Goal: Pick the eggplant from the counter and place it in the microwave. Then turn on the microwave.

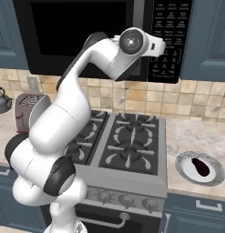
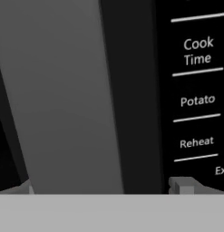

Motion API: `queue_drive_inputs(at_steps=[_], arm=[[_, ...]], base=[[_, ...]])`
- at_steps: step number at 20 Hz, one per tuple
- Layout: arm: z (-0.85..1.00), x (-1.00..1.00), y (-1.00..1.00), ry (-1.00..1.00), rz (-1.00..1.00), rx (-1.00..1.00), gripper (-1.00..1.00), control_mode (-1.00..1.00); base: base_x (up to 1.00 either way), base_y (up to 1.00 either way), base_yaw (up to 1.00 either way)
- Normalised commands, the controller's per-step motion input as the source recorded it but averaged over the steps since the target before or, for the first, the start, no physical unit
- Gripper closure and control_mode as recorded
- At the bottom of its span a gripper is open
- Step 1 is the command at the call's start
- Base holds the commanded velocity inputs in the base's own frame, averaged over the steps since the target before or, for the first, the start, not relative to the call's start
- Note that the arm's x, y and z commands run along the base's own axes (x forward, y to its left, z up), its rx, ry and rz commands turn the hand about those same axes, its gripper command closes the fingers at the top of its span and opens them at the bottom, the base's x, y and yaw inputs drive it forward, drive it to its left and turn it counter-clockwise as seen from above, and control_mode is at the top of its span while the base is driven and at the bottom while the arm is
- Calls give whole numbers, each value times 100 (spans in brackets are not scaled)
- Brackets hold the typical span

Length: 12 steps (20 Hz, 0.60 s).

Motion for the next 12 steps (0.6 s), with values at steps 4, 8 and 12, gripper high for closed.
queue_drive_inputs(at_steps=[4, 8, 12], arm=[[0, 16, -5, 0, 2, 0, -100, -100], [0, 17, -6, 0, 1, 0, -100, -100], [0, 17, -5, 0, 1, 0, -100, -100]], base=[[0, 0, 0], [0, 0, 0], [0, 0, 0]])
